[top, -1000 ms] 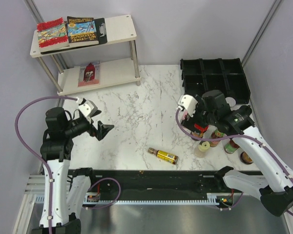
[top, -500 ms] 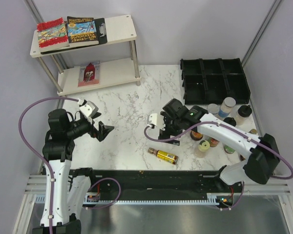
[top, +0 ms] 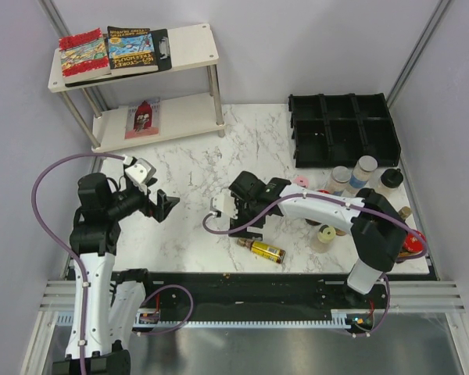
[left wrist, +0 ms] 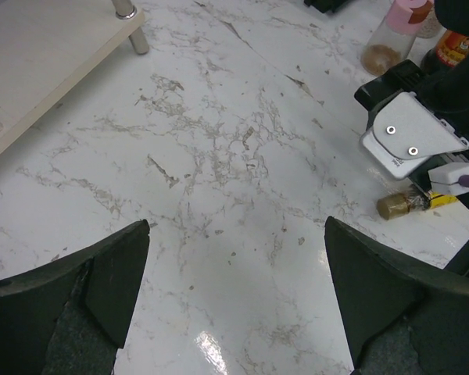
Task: Organize the condiment bottles
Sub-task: Pick up the bottle from the center of the board, then place the bottle at the center of the board, then pick up the bottle from the center of the board, then place the bottle in the storage box.
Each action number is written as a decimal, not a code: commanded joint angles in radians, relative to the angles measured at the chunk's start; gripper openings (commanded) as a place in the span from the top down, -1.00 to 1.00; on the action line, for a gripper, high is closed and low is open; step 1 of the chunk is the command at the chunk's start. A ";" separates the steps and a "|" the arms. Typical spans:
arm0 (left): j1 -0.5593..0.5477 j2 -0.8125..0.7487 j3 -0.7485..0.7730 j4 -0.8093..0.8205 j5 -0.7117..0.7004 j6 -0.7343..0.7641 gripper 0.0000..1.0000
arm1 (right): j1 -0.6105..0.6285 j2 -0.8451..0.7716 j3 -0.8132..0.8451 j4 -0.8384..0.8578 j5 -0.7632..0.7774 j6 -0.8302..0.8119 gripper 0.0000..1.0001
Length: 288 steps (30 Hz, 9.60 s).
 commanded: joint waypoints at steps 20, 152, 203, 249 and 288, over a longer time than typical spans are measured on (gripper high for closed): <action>0.056 -0.020 -0.021 0.076 -0.036 -0.072 -0.99 | 0.075 0.174 0.084 0.025 -0.111 0.082 -0.66; 0.080 -0.046 0.522 -0.568 -0.591 0.094 -0.99 | 0.045 0.648 0.977 0.780 -0.186 0.457 -0.96; -0.473 0.509 0.364 0.081 -0.548 0.062 -0.96 | -0.787 -0.143 0.451 -0.155 -0.093 -0.061 -0.96; -0.998 1.529 1.070 0.237 -0.428 0.112 -0.96 | -1.127 -0.476 0.248 -0.138 -0.206 -0.007 -0.96; -0.908 1.540 1.341 0.202 -0.479 0.059 0.97 | -1.146 -0.522 0.198 -0.096 -0.222 0.036 -0.96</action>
